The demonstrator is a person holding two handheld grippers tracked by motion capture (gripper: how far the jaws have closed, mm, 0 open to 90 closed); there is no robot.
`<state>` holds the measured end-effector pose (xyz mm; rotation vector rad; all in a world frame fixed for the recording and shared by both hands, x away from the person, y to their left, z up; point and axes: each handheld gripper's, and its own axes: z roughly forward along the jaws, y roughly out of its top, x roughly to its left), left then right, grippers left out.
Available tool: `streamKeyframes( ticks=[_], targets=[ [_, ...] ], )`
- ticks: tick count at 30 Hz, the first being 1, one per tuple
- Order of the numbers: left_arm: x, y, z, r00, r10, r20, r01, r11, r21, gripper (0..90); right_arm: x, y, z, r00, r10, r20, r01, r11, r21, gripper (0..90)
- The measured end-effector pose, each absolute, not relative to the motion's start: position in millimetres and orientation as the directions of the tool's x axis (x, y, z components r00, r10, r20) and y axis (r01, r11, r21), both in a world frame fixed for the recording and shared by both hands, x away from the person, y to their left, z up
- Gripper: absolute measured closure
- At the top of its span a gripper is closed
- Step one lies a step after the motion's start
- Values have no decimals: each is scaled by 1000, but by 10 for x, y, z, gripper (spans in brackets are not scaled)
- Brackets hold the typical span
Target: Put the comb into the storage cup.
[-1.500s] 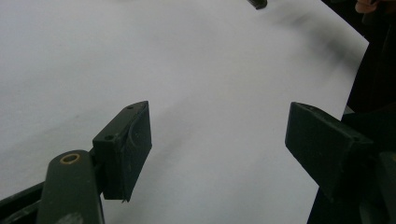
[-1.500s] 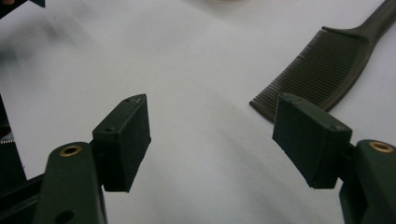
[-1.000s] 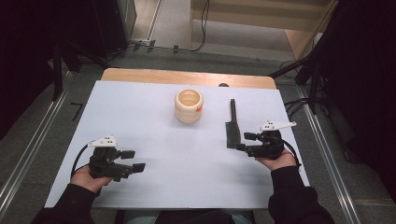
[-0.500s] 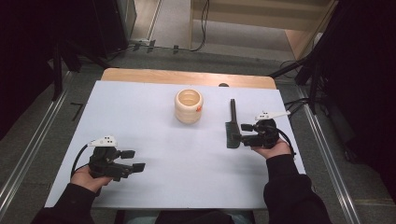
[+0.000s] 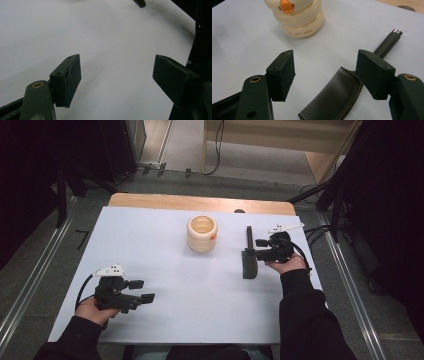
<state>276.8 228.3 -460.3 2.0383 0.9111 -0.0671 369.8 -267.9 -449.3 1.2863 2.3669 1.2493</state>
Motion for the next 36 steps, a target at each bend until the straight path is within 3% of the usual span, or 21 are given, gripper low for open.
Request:
streamKeyframes(
  ticks=[18, 21, 23, 24, 25, 26, 36],
  targets=[
    [2774, 2293, -4615, 727, 584, -361, 627, -351, 695, 235, 4212, -2608, -4533, -566, 803, 186, 639, 284, 715, 328],
    [2772, 2298, -4614, 727, 585, -359, 627, -351, 695, 235, 4330, -2587, -4563, -556, 812, 177, 646, 288, 707, 421],
    [2771, 2304, -4612, 727, 585, -359, 626, -349, 697, 235, 4436, -2571, -4593, -539, 826, 164, 656, 290, 697, 684],
    [2771, 2304, -4612, 727, 585, -359, 626, -349, 697, 235, 4436, -2571, -4593, -539, 826, 164, 656, 290, 697, 684],
    [2770, 2306, -4610, 729, 584, -357, 623, -351, 698, 235, 4489, -2546, -4620, -525, 838, 149, 668, 298, 682, 815],
    [2768, 2305, -4610, 729, 584, -357, 623, -351, 699, 235, 4512, -2532, -4634, -513, 846, 146, 679, 296, 672, 876],
    [2762, 2302, -4603, 733, 580, -356, 619, -352, 702, 235, 4706, -2478, -4884, -449, 885, 123, 714, 272, 645, 877]
  ],
)
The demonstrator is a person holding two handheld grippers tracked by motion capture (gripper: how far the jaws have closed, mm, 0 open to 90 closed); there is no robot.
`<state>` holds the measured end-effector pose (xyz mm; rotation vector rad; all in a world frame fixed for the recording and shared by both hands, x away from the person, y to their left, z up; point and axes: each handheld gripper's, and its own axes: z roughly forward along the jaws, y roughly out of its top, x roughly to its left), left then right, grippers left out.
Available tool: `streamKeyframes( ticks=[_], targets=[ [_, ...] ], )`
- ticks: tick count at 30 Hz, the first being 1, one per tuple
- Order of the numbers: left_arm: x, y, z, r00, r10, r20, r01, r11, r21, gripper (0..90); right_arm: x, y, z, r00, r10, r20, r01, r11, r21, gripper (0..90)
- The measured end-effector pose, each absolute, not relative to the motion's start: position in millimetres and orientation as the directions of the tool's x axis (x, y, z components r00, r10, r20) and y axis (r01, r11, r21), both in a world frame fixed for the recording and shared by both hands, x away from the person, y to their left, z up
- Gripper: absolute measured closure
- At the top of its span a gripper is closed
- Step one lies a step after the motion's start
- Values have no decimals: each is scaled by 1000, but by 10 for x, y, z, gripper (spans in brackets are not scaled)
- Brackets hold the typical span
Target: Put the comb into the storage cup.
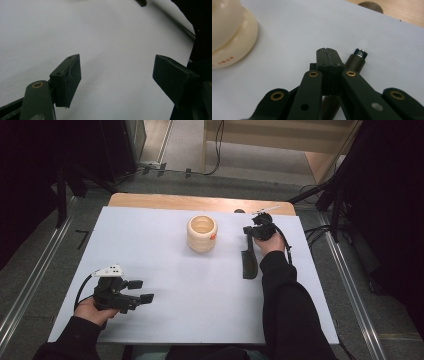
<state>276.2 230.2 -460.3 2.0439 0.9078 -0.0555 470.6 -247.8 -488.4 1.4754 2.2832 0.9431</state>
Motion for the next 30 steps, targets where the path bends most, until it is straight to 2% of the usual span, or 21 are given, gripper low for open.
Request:
streamKeyframes(
  ticks=[15, 30],
  targets=[
    [2756, 2296, -4602, 737, 577, -352, 615, -356, 703, 237, 4702, -2639, -5020, -419, 901, 112, 775, 291, 561, 877],
    [2749, 2286, -4595, 742, 573, -348, 610, -361, 706, 237, 4457, -2774, -4997, -466, 879, 105, 777, 350, 524, 877]
  ],
)
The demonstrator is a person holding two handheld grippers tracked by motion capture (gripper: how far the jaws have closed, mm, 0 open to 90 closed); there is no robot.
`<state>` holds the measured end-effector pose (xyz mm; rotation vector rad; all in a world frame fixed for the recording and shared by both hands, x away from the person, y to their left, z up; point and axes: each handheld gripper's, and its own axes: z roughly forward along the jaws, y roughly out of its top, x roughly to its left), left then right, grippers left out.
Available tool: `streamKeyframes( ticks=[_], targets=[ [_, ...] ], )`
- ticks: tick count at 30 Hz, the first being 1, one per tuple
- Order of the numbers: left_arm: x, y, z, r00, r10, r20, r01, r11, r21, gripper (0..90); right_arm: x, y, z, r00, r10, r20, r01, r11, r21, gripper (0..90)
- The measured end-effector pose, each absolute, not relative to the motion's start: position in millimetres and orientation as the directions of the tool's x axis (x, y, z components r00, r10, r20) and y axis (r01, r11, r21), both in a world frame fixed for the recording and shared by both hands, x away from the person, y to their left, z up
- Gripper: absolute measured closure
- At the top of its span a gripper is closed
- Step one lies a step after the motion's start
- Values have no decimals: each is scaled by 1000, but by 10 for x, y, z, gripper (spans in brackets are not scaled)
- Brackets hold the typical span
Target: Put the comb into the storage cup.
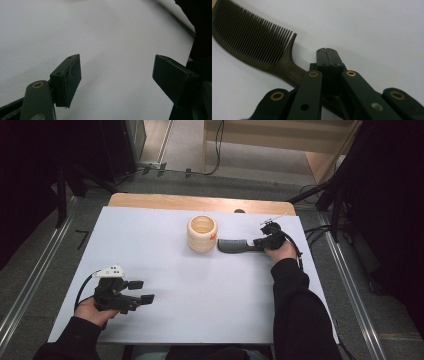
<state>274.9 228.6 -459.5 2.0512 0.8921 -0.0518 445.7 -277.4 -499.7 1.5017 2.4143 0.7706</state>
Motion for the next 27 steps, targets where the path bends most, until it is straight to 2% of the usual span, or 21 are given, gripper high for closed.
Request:
streamKeyframes(
  ticks=[27],
  targets=[
    [2733, 2266, -4575, 749, 567, -343, 601, -364, 712, 237, 4015, -2842, -5003, -524, 838, 151, 769, 389, 507, 877]
  ],
)
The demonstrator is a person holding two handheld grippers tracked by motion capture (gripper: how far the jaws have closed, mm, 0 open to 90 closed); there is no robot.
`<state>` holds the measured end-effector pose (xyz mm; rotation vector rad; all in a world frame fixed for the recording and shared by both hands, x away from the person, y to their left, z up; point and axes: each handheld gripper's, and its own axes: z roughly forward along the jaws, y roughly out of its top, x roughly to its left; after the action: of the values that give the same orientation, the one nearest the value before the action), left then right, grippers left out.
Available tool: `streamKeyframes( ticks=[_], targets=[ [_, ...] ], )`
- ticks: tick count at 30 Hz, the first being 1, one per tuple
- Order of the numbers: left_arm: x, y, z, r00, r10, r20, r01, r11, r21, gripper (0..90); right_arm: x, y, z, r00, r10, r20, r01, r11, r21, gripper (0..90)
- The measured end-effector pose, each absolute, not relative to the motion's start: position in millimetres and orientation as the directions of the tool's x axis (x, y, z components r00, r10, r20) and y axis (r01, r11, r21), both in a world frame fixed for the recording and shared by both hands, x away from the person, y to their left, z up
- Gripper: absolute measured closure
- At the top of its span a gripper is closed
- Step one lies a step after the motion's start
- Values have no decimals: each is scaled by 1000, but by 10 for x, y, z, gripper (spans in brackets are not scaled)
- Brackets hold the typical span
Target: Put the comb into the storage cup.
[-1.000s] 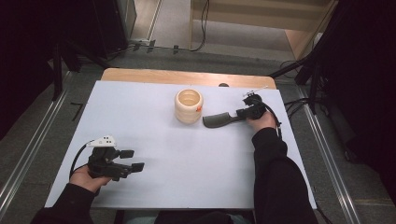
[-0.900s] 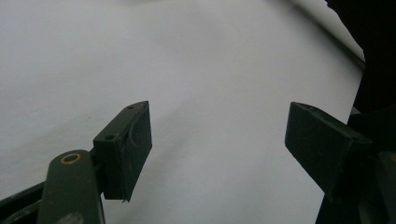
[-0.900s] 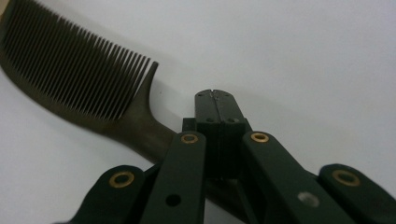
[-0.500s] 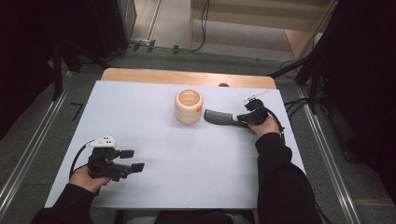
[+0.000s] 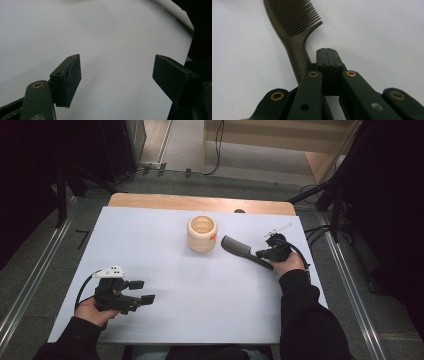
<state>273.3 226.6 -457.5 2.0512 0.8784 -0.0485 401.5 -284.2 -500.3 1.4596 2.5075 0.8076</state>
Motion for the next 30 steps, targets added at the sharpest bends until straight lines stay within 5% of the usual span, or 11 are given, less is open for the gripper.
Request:
streamKeyframes(
  ticks=[16, 25, 26, 30],
  targets=[
    [2726, 2259, -4568, 751, 563, -344, 601, -368, 710, 237, 3732, -2695, -5004, -549, 815, 184, 762, 399, 510, 873],
    [2735, 2261, -4575, 750, 563, -347, 605, -374, 703, 237, 3463, -2689, -4724, -544, 813, 208, 709, 311, 633, 572],
    [2733, 2259, -4575, 750, 564, -345, 605, -376, 702, 237, 3391, -2672, -4691, -552, 803, 226, 695, 294, 656, 485],
    [2730, 2260, -4575, 750, 564, -346, 605, -373, 703, 237, 3230, -2622, -4652, -577, 777, 251, 677, 284, 679, 394]
  ],
)
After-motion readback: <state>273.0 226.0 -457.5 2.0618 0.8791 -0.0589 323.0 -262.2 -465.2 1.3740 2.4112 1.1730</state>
